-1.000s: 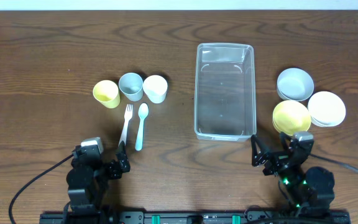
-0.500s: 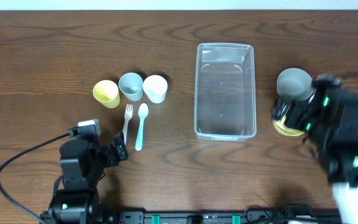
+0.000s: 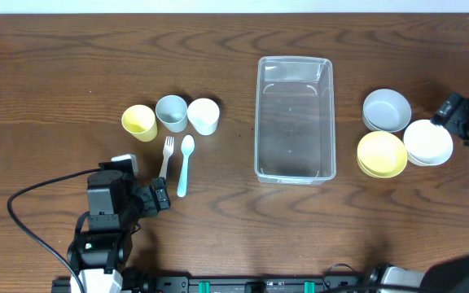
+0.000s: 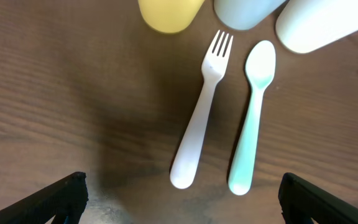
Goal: Pack container
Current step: 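Reach the right gripper to the white bowl and grasp its rim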
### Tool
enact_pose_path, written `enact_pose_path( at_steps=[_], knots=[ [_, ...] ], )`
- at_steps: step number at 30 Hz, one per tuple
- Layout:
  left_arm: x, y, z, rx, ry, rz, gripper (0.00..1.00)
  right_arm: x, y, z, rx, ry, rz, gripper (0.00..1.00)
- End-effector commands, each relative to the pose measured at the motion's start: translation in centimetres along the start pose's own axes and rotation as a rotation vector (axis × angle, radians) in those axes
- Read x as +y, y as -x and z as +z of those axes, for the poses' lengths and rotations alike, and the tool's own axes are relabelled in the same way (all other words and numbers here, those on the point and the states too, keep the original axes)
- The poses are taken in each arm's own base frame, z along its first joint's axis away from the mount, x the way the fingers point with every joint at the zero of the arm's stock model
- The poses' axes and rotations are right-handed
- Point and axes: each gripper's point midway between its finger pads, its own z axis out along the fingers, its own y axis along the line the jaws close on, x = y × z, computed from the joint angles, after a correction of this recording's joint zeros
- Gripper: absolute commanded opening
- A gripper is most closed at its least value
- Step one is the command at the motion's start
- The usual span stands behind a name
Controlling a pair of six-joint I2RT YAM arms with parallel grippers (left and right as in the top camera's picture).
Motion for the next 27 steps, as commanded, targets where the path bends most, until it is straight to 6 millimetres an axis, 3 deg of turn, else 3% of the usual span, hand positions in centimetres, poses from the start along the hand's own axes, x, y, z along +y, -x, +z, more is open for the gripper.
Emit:
enact_pose_path(
  at_steps=[1, 5, 15, 18, 27],
  knots=[
    [-0.1, 0.2, 0.1, 0.008, -0.004, -0.013, 0.98, -2.3, 0.0, 2.4, 0.062, -0.050, 0.058, 0.99],
    [0.0, 0.0, 0.3, 0.027, 0.000, -0.014, 0.98, -3.7, -0.9, 6.0, 0.153, -0.082, 0.103, 0.95],
    [0.0, -0.2, 0.5, 0.038, 0.002, -0.015, 0.98, -4.3, -3.9, 13.8, 0.330, -0.130, 0.126, 0.86],
    [0.0, -0.2, 0.5, 0.038, 0.002, -0.015, 0.98, -4.8, -4.3, 14.9, 0.345, -0.154, 0.155, 0.79],
    [0.0, -0.2, 0.5, 0.038, 0.002, -0.015, 0.98, -7.7, -4.8, 15.1, 0.351, -0.206, 0.247, 0.53]
  ],
)
